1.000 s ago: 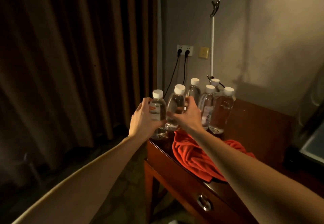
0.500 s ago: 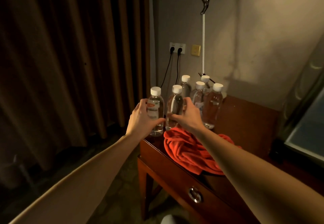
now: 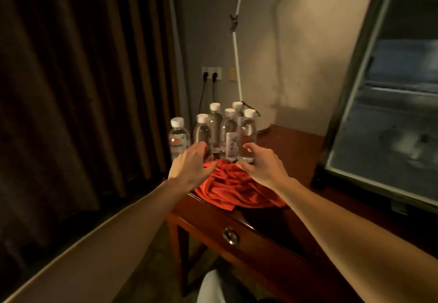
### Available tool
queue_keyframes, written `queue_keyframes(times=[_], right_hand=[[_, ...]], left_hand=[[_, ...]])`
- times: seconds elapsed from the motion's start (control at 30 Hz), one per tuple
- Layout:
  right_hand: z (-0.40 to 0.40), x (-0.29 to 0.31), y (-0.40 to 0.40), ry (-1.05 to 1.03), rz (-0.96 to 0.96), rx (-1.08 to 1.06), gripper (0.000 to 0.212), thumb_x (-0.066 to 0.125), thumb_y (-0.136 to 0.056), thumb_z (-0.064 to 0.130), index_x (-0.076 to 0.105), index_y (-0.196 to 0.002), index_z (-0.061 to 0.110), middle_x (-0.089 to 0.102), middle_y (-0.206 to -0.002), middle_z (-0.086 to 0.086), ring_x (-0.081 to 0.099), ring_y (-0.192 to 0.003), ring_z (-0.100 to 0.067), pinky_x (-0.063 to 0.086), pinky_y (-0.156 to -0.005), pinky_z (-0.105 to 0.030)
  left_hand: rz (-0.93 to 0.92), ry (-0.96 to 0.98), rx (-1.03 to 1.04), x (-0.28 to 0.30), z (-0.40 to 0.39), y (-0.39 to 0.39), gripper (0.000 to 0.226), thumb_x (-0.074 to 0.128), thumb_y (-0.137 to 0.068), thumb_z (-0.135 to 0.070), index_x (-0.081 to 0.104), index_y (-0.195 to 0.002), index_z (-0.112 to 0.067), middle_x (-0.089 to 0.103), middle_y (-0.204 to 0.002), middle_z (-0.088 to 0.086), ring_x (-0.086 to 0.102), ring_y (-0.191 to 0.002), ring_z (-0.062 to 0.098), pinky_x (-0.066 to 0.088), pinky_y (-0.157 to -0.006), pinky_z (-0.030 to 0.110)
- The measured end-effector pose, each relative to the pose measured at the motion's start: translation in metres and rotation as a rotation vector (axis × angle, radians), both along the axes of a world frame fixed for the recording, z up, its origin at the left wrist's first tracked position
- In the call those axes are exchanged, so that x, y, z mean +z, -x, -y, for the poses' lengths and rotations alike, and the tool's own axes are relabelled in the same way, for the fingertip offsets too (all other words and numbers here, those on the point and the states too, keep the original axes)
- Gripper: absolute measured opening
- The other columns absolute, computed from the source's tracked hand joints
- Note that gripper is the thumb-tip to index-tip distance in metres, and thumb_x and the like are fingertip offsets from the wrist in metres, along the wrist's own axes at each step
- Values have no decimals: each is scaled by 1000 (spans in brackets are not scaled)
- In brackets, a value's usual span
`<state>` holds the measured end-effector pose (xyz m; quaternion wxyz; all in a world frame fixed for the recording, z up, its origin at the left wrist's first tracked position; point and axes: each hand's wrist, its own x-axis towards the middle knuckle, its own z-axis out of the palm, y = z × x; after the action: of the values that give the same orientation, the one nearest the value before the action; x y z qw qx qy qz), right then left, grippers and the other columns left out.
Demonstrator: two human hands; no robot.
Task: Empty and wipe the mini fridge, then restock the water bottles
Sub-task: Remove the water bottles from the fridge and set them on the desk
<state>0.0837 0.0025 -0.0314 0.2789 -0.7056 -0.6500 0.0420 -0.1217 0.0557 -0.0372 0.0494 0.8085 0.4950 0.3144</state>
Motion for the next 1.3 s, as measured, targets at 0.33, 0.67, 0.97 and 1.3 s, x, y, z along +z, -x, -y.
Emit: queue_keyframes(times=[0.33,0.67,0.97,1.3], right_hand=[[98,14,-130,68,193,-254,76,60,-88,58,30,-151,29,41,-151,6,40,-138,-19,40,-104,-39],[151,7,-261,168,260,-543,85,51,-86,68,16,-153,30,19,-161,-2,17,-147,-28,25,-116,-47],[147,-9,-353,-29,-29,-768,99,61,-92,45,-8,-155,13,-4,-163,-11,4,-150,-32,17,-120,-43],[90,-13,-435,-393,-401,-907,86,73,-80,26,24,-149,14,47,-145,-11,51,-127,-29,48,-100,-42]], left_hand=[[-289,-131,-239,17,49,-153,66,56,-87,-61,50,-135,-16,55,-136,2,52,-125,22,45,-100,37],[-388,-255,-496,16,74,-298,81,41,-89,-70,35,-151,-17,30,-159,3,27,-146,20,20,-120,35],[-322,25,-585,27,84,-422,70,51,-88,-55,30,-146,-23,40,-152,1,38,-139,24,33,-112,44],[346,529,-723,9,66,-541,58,78,-81,-20,47,-130,-14,57,-116,-4,59,-110,17,49,-88,30]])
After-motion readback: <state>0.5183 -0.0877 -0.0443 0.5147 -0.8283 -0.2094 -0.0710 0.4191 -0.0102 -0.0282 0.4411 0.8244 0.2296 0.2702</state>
